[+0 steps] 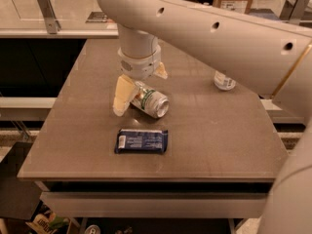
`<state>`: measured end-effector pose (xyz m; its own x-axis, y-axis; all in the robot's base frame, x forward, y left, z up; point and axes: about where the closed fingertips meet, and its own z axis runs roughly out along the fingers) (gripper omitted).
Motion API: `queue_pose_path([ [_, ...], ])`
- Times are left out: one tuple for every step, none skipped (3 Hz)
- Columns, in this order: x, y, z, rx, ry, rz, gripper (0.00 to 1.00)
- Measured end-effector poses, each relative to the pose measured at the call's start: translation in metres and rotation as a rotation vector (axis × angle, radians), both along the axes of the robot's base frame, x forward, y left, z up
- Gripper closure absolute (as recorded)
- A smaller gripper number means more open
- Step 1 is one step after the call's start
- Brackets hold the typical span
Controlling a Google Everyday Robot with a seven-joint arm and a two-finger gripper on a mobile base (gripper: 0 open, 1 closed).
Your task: Place 7up can upright
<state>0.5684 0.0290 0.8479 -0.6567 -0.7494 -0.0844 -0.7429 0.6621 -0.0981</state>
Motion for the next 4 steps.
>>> queue_pose_path([
  [0.008, -0.015, -0.01, -0.012, 0.018, -0.028, 0.18],
  [0.02, -0.035, -0.002, -0.015, -0.01, -0.041, 0.41],
  [0.021, -0.045, 0.006, -0.007, -0.035, -0.011, 0.65],
  [0.015, -0.046, 0.014, 0.016, -0.058, 0.048, 0.88],
])
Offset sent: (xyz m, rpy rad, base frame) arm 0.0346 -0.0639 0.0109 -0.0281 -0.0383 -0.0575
